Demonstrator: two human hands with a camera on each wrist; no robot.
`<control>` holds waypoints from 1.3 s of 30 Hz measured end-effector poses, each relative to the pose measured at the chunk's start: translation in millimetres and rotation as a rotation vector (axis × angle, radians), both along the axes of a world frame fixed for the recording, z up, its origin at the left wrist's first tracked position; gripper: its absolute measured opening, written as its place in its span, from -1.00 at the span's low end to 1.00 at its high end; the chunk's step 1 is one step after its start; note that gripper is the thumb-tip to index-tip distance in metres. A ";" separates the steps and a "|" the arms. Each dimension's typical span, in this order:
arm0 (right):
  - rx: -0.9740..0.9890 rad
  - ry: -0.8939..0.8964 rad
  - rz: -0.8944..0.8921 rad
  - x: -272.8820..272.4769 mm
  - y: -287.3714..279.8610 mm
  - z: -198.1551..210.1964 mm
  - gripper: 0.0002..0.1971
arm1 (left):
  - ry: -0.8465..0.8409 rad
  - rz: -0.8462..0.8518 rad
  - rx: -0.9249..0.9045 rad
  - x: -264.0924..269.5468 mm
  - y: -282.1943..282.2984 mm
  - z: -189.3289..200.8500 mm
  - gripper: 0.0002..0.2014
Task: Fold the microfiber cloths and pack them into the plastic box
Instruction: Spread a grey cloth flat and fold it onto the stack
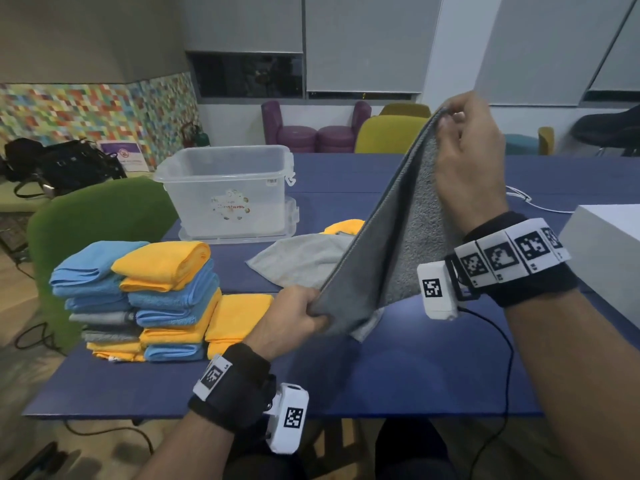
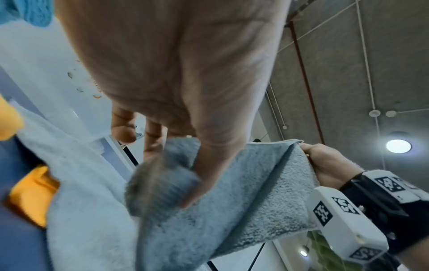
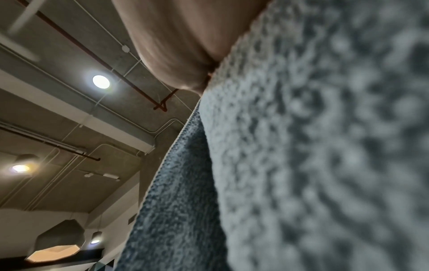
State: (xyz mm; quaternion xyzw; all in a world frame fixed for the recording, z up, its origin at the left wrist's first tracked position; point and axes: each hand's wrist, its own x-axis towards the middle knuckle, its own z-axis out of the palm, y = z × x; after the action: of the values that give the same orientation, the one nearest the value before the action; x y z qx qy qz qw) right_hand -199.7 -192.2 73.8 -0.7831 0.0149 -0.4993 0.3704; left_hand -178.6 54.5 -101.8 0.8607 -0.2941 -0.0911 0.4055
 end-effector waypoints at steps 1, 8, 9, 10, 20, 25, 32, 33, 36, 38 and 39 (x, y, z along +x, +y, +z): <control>0.010 0.010 -0.005 -0.2 -4.0 -1.8 -0.82 | -0.015 -0.011 0.010 -0.2 1.9 -4.8 -0.80; 0.010 0.131 -0.114 -14.9 -28.5 -25.4 -0.82 | 0.098 0.081 -0.250 2.6 31.4 -3.5 -0.74; 0.016 0.163 -0.141 -16.1 -33.7 -31.7 -0.82 | 0.118 0.093 -0.301 4.5 39.1 0.3 -0.82; 0.019 0.195 -0.168 -18.0 -38.4 -37.9 -0.81 | 0.136 0.106 -0.352 6.2 47.4 5.2 -0.89; 0.101 0.780 -0.326 -9.8 -84.4 -144.6 -0.73 | 0.289 0.282 -0.350 49.1 73.8 9.8 -0.84; 0.234 1.092 -0.307 -10.7 -91.9 -201.7 -0.64 | -0.016 0.465 0.127 44.5 30.1 -27.2 -0.58; 0.345 1.151 -0.219 -66.7 -80.8 -237.9 -0.33 | -0.175 0.512 0.343 -39.5 -2.0 -53.4 -0.54; 0.357 1.142 -0.221 -76.1 -75.9 -239.8 -0.31 | -0.148 0.528 0.402 -49.0 -5.8 -57.7 -0.49; 0.344 1.118 -0.221 -102.0 -59.7 -247.4 -0.31 | -0.118 0.574 0.550 -69.3 -15.1 -68.0 -0.46; 0.318 1.106 -0.229 -114.0 -50.7 -253.8 -0.32 | -0.130 0.607 0.554 -75.5 -19.8 -70.1 -0.50; 0.308 1.102 -0.241 -118.4 -47.5 -256.9 -0.33 | -0.134 0.621 0.539 -77.0 -21.3 -70.4 -0.53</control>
State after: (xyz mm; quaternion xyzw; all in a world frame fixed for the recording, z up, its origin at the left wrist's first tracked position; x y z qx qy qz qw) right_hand -318.1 -239.6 -183.1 -0.8572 0.3666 -0.0491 0.3585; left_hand -255.6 33.2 -172.2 0.9879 -0.0117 0.0182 0.1539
